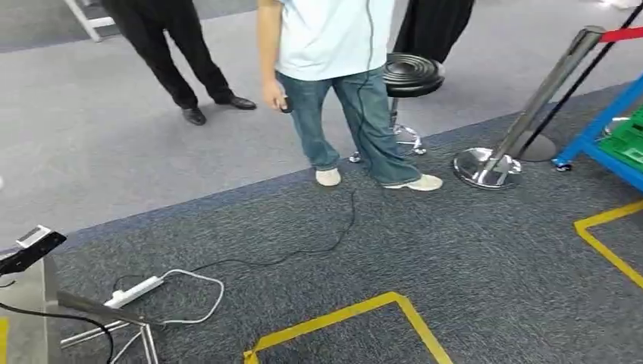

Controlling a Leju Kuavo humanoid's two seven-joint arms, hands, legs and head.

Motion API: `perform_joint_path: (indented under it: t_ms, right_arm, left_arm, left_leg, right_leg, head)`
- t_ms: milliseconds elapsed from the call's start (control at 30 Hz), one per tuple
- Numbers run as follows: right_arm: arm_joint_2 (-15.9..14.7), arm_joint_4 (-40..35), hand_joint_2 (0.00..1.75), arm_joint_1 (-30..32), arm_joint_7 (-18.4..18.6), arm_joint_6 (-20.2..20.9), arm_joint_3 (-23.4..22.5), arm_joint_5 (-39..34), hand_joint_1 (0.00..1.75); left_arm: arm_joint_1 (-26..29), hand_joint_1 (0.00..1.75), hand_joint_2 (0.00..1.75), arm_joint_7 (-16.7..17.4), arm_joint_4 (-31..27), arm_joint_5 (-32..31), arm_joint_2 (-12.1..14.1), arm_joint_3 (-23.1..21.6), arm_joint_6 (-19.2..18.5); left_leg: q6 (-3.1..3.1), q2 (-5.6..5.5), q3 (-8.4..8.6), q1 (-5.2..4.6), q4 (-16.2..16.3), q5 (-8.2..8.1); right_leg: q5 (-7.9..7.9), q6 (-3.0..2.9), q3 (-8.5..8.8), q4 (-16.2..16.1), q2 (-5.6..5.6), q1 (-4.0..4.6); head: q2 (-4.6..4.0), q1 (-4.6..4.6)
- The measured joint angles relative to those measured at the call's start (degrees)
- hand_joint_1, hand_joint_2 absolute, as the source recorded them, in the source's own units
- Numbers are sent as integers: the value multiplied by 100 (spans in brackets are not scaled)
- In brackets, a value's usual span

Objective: Take the parts from the cabinet and place them on the table.

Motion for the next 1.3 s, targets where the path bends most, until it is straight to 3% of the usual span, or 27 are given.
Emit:
perform_joint_path:
  t_ms: [67,133,167,200,267,333,367,400,433,500,533,567,600,667,700,733,867,900,933,1000,1067,1100,1167,1200,1233,1267,1300]
  right_arm:
    - [0,0,0,4,2,0,0,7,0]
    - [0,0,0,-8,2,2,0,11,0]
    - [0,0,0,-12,2,2,0,22,0]
    - [-2,2,0,-10,4,-2,0,31,0]
    - [-2,2,0,-14,7,-2,-2,42,0]
    - [-2,2,0,-18,9,0,0,52,0]
    - [-2,2,0,-20,9,-2,0,57,0]
    - [0,2,0,-24,7,-2,0,57,0]
    - [0,0,0,-25,7,-2,0,57,0]
    - [0,0,0,-5,9,0,0,55,0]
    - [0,0,0,4,9,0,0,52,0]
    - [0,0,0,7,9,0,0,48,0]
    - [0,0,0,0,9,0,0,44,0]
    - [0,0,0,-11,9,0,0,37,0]
    - [0,0,0,-13,9,0,0,33,0]
    - [17,-4,0,-10,9,0,0,28,0]
    - [17,-4,0,-11,2,-2,0,26,0]
    - [17,-4,0,-16,-2,-2,0,28,0]
    - [17,-4,0,-16,-4,-2,0,28,0]
    - [17,-4,0,0,-4,-2,0,28,0]
    - [15,-4,0,11,-4,-2,0,28,0]
    - [15,-4,0,7,-4,-2,0,28,0]
    - [17,-4,0,-7,-4,-2,0,35,0]
    - [17,-4,0,-14,-9,-2,0,39,0]
    - [17,-4,0,-14,-11,-2,0,44,0]
    - [17,-4,0,-17,-15,-2,0,46,0]
    - [17,-4,0,-17,-13,-4,-2,46,0]
  left_arm:
    - [9,175,175,11,0,-2,-11,-2,-20]
    - [7,175,175,13,0,-2,-4,0,-29]
    - [4,175,175,19,0,-2,2,4,-31]
    - [-9,175,175,22,0,-2,2,7,-31]
    - [-3,175,175,22,-9,-4,4,4,-37]
    - [35,175,175,28,-11,-4,13,28,-37]
    - [35,175,175,31,-22,-2,18,44,-37]
    - [33,175,175,39,-44,-2,26,55,-37]
    - [16,175,175,52,-50,-4,28,57,-37]
    - [24,175,175,61,-66,-4,26,57,-42]
    - [30,175,175,72,-66,-7,24,57,-46]
    - [31,175,175,79,-66,-7,24,59,-57]
    - [31,175,175,81,-66,-11,24,59,-70]
    - [30,175,175,87,-72,-42,24,61,-90]
    - [27,175,175,90,-79,-44,26,65,-90]
    - [6,175,175,90,-81,-44,29,74,-92]
    - [70,175,175,96,-81,-46,48,116,-107]
    - [88,175,175,98,-81,-48,50,124,-107]
    - [61,175,175,96,-81,-50,52,125,-107]
    - [43,175,175,98,-81,-52,44,122,-107]
    - [77,175,175,98,-81,-63,35,122,-107]
    - [88,175,175,100,-81,-70,35,125,-107]
    - [88,175,175,100,-81,-74,42,133,-103]
    - [84,175,175,100,-81,-87,50,138,-103]
    - [57,175,175,101,-81,-87,53,138,-103]
    - [47,175,175,100,-81,-87,50,136,-103]
    - [71,175,175,101,-81,-87,59,144,-101]
  left_leg:
    - [-25,12,-73,1,198,45]
    - [-29,79,320,0,-524,456]
    - [-30,267,650,-1,-1099,681]
    - [-43,621,836,-36,-1444,664]
    - [111,439,826,-46,-1487,662]
    - [165,299,808,-65,-1486,661]
    - [216,224,814,-33,-1506,693]
    - [240,171,814,-20,-1505,699]
    - [275,114,807,-13,-1505,701]
    - [296,-26,795,-17,-1504,701]
    - [296,-105,795,-20,-1503,702]
    - [295,-192,798,-20,-1502,704]
    - [291,-275,801,-16,-1501,707]
    - [270,-439,811,2,-1497,715]
    - [243,-504,799,9,-1496,719]
    - [198,-585,754,-20,-1450,722]
    - [39,-825,675,68,-1526,829]
    - [52,-434,632,29,-1436,738]
    - [43,-162,514,1,-1177,551]
    - [18,-1,84,-3,-220,79]
    - [13,7,-135,-3,313,-62]
    - [20,10,-35,-4,178,69]
    - [43,117,490,-19,-728,507]
    - [60,347,796,-41,-1226,658]
    - [56,585,915,-109,-1488,580]
    - [134,479,895,-93,-1481,605]
    - [150,414,876,-102,-1490,602]
  right_leg:
    - [-9,-2,0,1,-162,2]
    - [-28,15,11,6,-305,1]
    - [-50,40,31,14,-374,1]
    - [-76,76,44,30,-427,42]
    - [-137,122,53,60,-539,96]
    - [-160,148,99,44,-683,88]
    - [-200,193,57,67,-654,61]
    - [-327,242,3,234,-286,34]
    - [-541,255,-163,622,-54,16]
    - [-963,271,-634,1590,63,9]
    - [-1047,267,-816,1925,64,8]
    - [-976,255,-859,1959,69,9]
    - [-771,249,-771,1722,78,3]
    - [-235,239,-322,756,213,-32]
    - [-81,263,-129,342,539,-87]
    - [-151,272,-58,134,730,-123]
    - [-88,139,-20,125,454,-79]
    - [-65,101,-13,105,369,-71]
    - [-65,55,-16,99,303,-53]
    - [-72,27,-33,99,123,-23]
    - [-75,20,-44,101,-44,-5]
    - [-79,16,-44,101,-128,1]
    - [-88,26,-31,102,-287,5]
    - [-98,42,-12,105,-356,14]
    - [-129,79,-20,133,-407,69]
    - [-137,103,-36,127,-458,75]
    - [-143,114,-7,120,-525,82]
  head:
    - [0,0]
    - [0,0]
    - [0,-2]
    - [0,-11]
    - [0,22]
    - [0,17]
    - [0,15]
    - [0,29]
    - [0,35]
    - [0,42]
    - [0,37]
    - [0,39]
    - [0,39]
    - [0,39]
    - [0,42]
    - [0,31]
    - [0,30]
    - [-2,13]
    - [0,-18]
    - [0,-15]
    - [0,-15]
    - [0,-15]
    - [0,-15]
    - [-2,-18]
    - [0,-31]
    - [0,-15]
    - [0,-2]
